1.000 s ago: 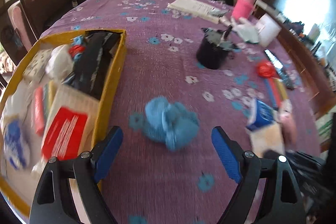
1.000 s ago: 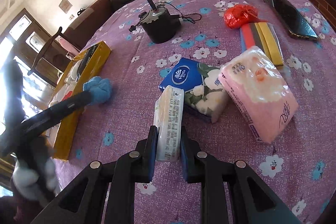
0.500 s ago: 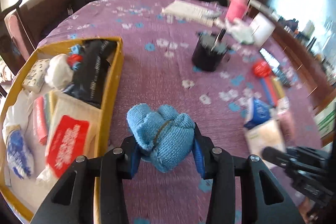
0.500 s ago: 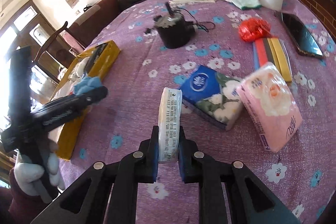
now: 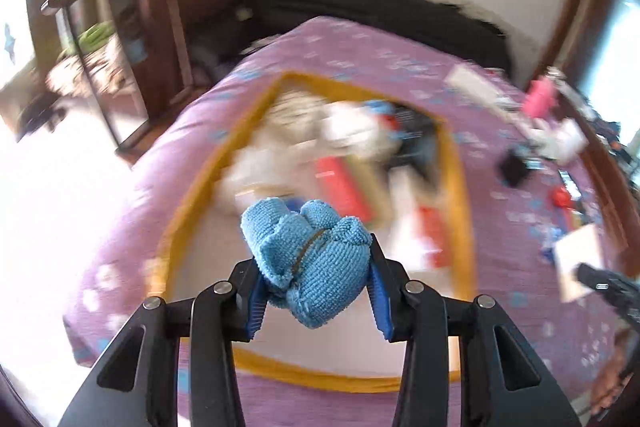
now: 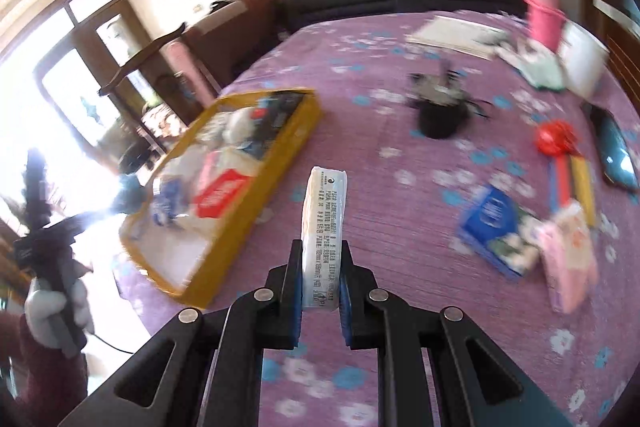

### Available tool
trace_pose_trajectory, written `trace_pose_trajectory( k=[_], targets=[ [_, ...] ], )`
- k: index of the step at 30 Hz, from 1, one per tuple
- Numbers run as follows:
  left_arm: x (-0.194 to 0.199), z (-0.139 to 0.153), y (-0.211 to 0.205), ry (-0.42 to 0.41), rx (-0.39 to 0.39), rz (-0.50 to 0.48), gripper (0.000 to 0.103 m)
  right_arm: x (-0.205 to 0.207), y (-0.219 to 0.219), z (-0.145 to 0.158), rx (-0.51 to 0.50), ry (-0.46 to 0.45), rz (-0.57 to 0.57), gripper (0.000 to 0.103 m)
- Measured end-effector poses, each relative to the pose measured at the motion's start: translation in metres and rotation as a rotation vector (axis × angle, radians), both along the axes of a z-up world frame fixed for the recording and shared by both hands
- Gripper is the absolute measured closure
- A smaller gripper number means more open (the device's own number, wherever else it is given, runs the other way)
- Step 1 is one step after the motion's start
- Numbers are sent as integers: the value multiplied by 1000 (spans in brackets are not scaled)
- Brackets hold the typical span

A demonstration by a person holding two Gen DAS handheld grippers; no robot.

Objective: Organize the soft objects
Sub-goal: 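Carry the sock and white pack over the tray and open both tools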

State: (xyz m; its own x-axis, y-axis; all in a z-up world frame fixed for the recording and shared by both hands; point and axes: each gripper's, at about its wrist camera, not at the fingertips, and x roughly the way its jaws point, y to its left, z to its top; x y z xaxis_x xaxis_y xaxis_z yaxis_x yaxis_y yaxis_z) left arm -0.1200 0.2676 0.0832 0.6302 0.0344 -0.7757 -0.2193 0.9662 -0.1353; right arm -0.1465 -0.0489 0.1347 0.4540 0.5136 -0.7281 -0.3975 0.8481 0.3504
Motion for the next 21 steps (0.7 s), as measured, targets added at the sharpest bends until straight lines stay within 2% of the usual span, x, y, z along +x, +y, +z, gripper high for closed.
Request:
trace_pose_trajectory(
  k=[5,6,7,9,10,12,17,19,21],
  targets=[
    [19,-26,26,61,51,59,57,5,59,9,-1,8,98,87],
    [25,-30,29,65,58,64,53,5,71,10,-9,11,112,87],
    [32,-33,31,64,62,64,43,6,83,10,-16,15,129,87],
    [41,-36,37,38,36,43,33,6,108,8,-24,29,168,87],
    [43,-37,38,37,23,34,30,5,118,6,-25,37,188,87],
    [44,-38,40,36,-5,23,29,3,137,2,-24,52,223,87],
    [13,-23,47,-54,-76,25,28,6,188,-15,-20,107,324,87],
    [-3,-13,51,-99,-96,38,21,11,205,-26,-46,128,342,87],
    [-20,-5,55,-137,-104,50,19,21,219,-36,-77,137,335,87]
  ],
)
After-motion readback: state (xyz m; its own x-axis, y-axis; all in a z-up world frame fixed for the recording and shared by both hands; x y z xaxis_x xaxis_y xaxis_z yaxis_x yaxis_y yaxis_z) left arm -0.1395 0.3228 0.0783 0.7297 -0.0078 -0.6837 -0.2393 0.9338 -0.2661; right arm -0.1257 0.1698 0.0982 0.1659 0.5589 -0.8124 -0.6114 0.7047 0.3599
